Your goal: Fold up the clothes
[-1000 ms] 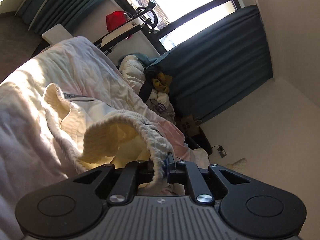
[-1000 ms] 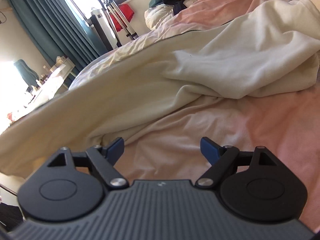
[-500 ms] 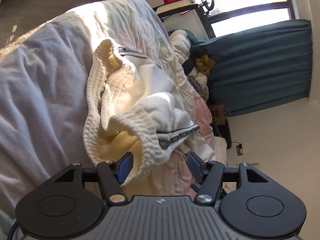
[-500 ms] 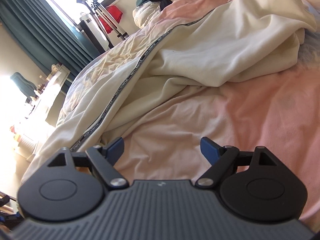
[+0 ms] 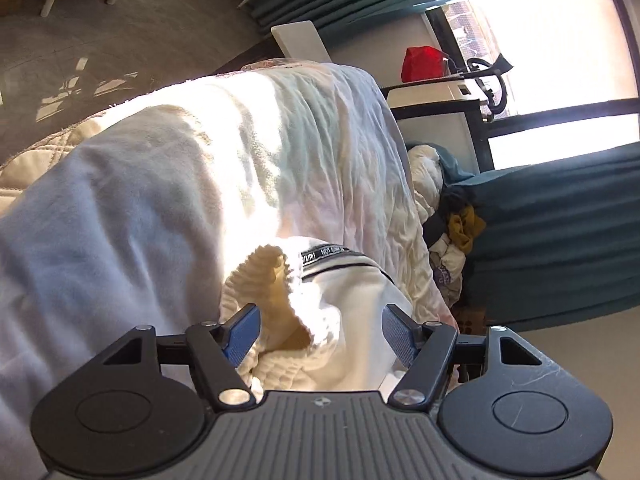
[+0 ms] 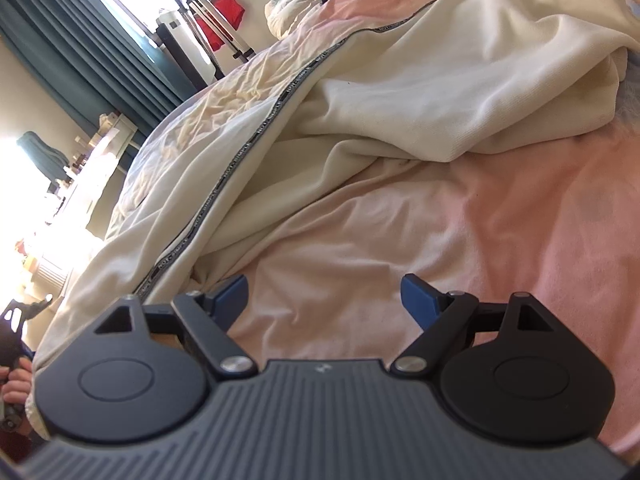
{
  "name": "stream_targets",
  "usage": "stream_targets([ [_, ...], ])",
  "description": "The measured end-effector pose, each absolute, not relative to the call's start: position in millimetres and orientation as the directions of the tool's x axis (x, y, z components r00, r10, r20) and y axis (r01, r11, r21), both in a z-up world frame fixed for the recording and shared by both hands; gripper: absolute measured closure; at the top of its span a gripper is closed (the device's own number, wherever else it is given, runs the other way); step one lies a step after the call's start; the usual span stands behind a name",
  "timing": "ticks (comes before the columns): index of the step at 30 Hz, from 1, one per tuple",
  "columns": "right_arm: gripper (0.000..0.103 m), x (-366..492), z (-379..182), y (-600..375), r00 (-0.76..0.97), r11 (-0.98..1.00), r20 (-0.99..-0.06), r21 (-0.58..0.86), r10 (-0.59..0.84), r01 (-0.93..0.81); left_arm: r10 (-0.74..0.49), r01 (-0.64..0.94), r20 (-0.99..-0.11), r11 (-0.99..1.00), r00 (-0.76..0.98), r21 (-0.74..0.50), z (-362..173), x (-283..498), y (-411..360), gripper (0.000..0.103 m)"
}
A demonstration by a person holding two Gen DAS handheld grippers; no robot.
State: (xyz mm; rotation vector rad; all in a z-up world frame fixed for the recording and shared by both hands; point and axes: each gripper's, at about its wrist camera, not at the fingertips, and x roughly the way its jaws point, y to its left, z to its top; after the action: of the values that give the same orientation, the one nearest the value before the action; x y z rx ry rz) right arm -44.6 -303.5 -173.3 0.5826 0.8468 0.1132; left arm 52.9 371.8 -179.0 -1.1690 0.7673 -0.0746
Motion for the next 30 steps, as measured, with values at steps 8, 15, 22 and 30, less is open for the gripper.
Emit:
stream_targets([
  [8, 0.018, -26, -185, -290, 0.631, 0.870, -0.713, 0.479, 0.307, 0.118, -0.409, -0.348, -0.561, 0.487, 0.720, -0.801, -202, 127, 360, 0.057],
  [15, 0.018, -28, -185, -287, 0.625, 0.879, -0.721, 0.463, 0.300, 0.112, -0.289, -0.322, -0.551, 0.569, 0.783, -0.756, -160, 158, 364, 0.093],
  [22, 0.018, -24, -190, -293, 0.630, 0.873, -0.727, 0.461, 0.271, 0.157, -0.191, -0.307, -0.544, 0.656, 0.817, -0.690, -81, 222, 369, 0.094],
  [30, 0.018, -8, -199, -301, 0.651, 0.859, -0.716, 0.475, 0.253, 0.189, -0.159, -0.297, -0.538, 0.689, 0.828, -0.661, -28, 340, 360, 0.093],
])
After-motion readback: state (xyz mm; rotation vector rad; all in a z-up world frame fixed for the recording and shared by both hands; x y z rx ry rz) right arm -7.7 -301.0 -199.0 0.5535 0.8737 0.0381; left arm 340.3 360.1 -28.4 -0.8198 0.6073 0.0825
